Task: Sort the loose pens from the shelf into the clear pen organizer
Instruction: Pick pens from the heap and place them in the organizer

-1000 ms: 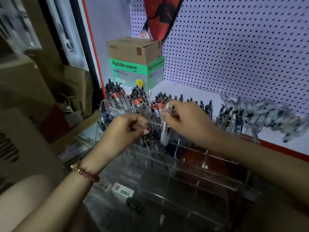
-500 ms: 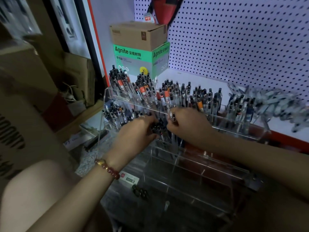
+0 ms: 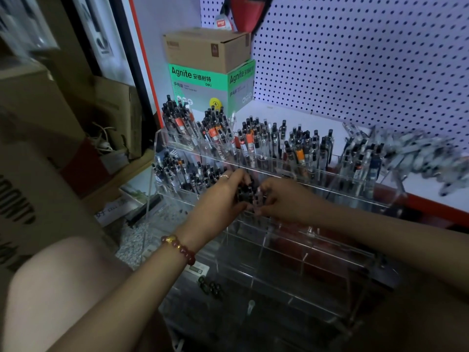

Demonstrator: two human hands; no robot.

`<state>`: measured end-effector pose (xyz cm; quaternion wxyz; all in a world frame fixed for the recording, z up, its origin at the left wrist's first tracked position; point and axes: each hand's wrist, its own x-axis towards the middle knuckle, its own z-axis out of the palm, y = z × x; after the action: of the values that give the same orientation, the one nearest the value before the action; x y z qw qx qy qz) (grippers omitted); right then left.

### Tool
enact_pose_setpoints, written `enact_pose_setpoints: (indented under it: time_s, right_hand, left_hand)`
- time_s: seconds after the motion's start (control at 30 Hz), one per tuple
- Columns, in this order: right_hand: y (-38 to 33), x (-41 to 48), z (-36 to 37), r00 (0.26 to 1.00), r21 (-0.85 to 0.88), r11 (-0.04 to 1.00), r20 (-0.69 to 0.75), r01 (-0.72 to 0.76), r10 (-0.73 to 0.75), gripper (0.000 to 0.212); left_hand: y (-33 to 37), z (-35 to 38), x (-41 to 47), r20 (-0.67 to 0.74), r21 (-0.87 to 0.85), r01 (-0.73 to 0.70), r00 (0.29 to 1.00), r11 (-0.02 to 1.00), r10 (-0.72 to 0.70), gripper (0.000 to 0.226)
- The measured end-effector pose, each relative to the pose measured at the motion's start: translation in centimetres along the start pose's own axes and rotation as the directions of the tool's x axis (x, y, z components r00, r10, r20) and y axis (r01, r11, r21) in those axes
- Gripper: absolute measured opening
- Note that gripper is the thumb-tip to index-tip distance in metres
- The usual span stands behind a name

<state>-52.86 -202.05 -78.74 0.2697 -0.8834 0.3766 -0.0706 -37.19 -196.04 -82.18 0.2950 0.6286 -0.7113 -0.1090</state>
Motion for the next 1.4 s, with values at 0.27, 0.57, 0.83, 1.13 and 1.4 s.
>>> enact_pose_setpoints:
  time_s: [0.27, 0.57, 0.83, 1.13, 1.4]
  right_hand:
    - [-0.2, 0.7, 1.2, 0.995, 0.068, 0.998, -0.101, -0.011, 0.018, 0.022]
    - [-1.0, 0.0, 0.7, 0.995, -0.388, 0.921, -0.097, -0.025, -0.014, 0.044]
    - [0.4, -1.1, 0.2, 0.991, -0.404, 0.913, -0.095, 0.048, -0.095, 0.025]
    - [-0.1, -2.1, -2.1, 0.893, -0.314, 0.893, -0.212, 0.321, -0.396, 0.024]
    - [0.0, -4.0, -11.1, 0.706, -0.081, 0.93, -0.628, 0.359, -0.328, 0.013]
  left_hand:
    - [-0.4, -1.0, 0.3, -0.046, -0.112, 0.028, 0.998, 0.993, -0.034, 0.026]
    - [0.0, -1.7, -0.4, -0.063, 0.007, 0.054, 0.997, 0.999, -0.053, 0.032]
    - [0.4, -1.0, -0.6, -0.076, 0.18, 0.012, 0.997, 0.984, 0.002, 0.047]
    - [1.6, -2.8, -0.4, -0.143, 0.328, -0.083, 0.98, 0.941, 0.136, 0.044]
    - [7.0, -8.7, 4.2, -0.248, 0.238, -0.34, 0.885, 0.91, 0.395, 0.03]
